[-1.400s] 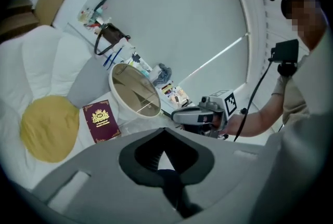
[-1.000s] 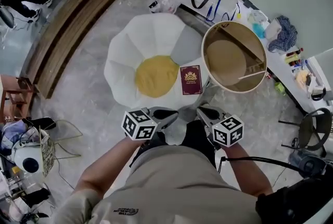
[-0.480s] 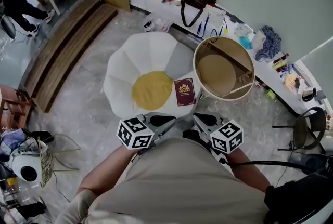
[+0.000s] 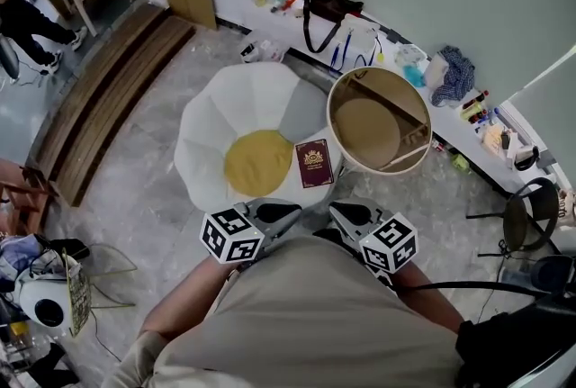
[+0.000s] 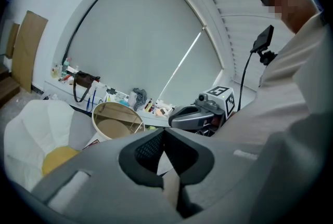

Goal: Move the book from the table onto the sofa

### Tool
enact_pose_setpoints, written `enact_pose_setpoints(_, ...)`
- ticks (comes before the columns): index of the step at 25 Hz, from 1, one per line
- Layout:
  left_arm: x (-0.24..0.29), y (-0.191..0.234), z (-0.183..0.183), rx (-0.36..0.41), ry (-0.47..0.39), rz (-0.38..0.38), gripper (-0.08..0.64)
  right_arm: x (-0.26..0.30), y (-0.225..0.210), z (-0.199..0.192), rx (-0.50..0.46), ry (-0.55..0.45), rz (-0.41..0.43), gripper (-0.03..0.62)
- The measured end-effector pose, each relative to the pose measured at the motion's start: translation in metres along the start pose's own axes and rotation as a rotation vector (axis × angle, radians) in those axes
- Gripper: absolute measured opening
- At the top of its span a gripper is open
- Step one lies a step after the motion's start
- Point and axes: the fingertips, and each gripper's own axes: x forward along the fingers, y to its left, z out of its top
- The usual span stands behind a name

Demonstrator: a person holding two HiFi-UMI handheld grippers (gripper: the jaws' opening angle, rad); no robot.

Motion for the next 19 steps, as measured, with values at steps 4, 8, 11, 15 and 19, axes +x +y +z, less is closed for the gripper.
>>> enact_pose_setpoints(4, -0.001, -0.001, -0.001, 0.008, 0.001, -0.01, 0.008, -0.001, 0.003, 0.0, 0.002, -0.004, -0.012, 0.012)
enact_pose_setpoints(8, -0.003, 0.0, -0.002, 0.006, -0.003, -0.013, 0.008, 0.001, 0.005, 0.0, -0.001, 0.0, -0.013, 0.012)
enact_pose_setpoints(11, -0.004, 0.002, -0.003, 0.003, -0.009, -0.009, 0.008, 0.003, 0.005, 0.0, -0.005, 0.003, -0.01, 0.012)
enact_pose_setpoints(15, -0.007, 0.006, -0.004, -0.006, -0.014, -0.007, 0.008, 0.009, 0.005, 0.001, -0.007, 0.011, -0.003, 0.012)
enact_pose_setpoints(19, -0.011, 0.014, 0.001, 0.003, -0.021, 0.005, 0.008, 0.014, 0.002, 0.004, -0.013, 0.015, 0.0, 0.012)
